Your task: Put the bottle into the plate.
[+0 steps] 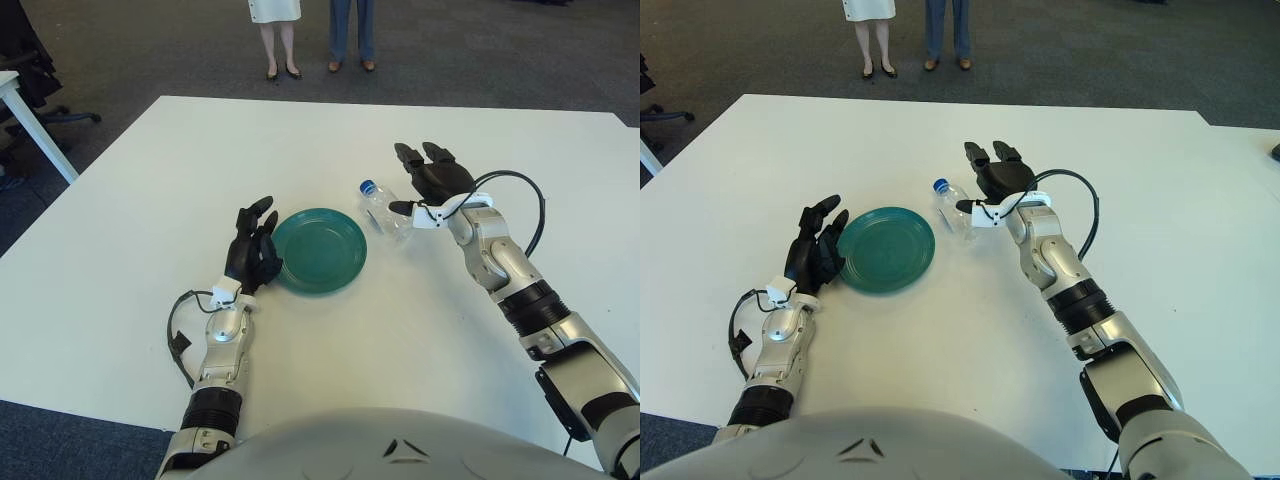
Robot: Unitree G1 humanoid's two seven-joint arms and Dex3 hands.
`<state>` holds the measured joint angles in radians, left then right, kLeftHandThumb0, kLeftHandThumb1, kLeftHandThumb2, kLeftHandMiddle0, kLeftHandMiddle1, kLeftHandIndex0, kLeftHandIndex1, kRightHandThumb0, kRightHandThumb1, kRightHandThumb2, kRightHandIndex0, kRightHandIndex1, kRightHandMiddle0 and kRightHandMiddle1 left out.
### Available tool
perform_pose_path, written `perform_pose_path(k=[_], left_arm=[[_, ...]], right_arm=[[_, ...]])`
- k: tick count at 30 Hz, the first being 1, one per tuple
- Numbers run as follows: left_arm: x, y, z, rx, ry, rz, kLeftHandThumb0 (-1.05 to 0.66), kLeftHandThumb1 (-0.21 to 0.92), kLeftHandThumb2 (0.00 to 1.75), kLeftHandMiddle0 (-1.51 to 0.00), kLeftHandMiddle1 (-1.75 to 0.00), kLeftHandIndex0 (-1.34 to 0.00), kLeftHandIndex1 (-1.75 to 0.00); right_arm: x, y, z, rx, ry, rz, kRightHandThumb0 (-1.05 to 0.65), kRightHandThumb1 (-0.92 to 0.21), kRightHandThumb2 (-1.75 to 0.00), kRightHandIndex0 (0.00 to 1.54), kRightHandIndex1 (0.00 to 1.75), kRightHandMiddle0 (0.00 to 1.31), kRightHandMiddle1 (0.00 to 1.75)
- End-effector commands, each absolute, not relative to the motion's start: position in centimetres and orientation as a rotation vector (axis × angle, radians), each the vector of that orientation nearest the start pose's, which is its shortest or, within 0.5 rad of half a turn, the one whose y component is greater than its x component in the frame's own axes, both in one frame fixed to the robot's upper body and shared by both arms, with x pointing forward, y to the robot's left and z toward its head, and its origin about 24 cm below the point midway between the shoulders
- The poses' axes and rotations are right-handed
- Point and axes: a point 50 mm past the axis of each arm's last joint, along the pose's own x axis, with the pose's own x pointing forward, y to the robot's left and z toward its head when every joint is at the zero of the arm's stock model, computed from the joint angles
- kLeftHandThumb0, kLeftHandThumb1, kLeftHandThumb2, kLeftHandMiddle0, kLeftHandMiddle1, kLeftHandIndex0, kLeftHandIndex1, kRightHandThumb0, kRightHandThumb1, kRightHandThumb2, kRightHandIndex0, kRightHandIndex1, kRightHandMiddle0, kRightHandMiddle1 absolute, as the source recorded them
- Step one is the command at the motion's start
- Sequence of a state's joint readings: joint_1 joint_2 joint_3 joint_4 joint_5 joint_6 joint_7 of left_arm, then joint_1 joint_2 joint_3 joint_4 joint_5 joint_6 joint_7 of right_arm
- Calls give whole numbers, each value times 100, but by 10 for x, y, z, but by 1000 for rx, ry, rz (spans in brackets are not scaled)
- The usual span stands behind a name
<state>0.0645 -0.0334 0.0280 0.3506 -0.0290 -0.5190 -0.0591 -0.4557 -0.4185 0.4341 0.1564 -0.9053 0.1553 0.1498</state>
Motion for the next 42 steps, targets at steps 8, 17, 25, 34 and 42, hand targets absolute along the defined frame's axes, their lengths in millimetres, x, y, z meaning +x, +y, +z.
perform_pose_path(k=[8, 17, 25, 34, 42], left_arm=[[214, 141, -31, -76, 49, 5, -90, 92, 95, -39, 0, -1, -86], [218, 137, -31, -86, 51, 1, -90, 92, 95, -39, 0, -1, -86], [222, 132, -31, -98, 46, 0, -89, 92, 95, -39, 0, -1, -86], [224, 128, -30, -107, 40, -6, -86, 92, 93, -39, -1, -1, -86], [227, 122, -29, -112, 46, -11, -85, 92, 92, -40, -1, -1, -86]], right_arm=[[330, -128, 105, -1505, -160, 297, -105, -92, -70, 0, 0, 1, 0], [337, -131, 105, -1504, -135, 316, -105, -92, -72, 0, 0, 2, 1], [339, -130, 104, -1538, -127, 311, -105, -92, -73, 0, 0, 1, 1], [340, -129, 104, -1558, -125, 294, -105, -92, -73, 0, 0, 0, 0], [340, -122, 104, -1554, -128, 284, -105, -92, -74, 1, 0, 0, 0]])
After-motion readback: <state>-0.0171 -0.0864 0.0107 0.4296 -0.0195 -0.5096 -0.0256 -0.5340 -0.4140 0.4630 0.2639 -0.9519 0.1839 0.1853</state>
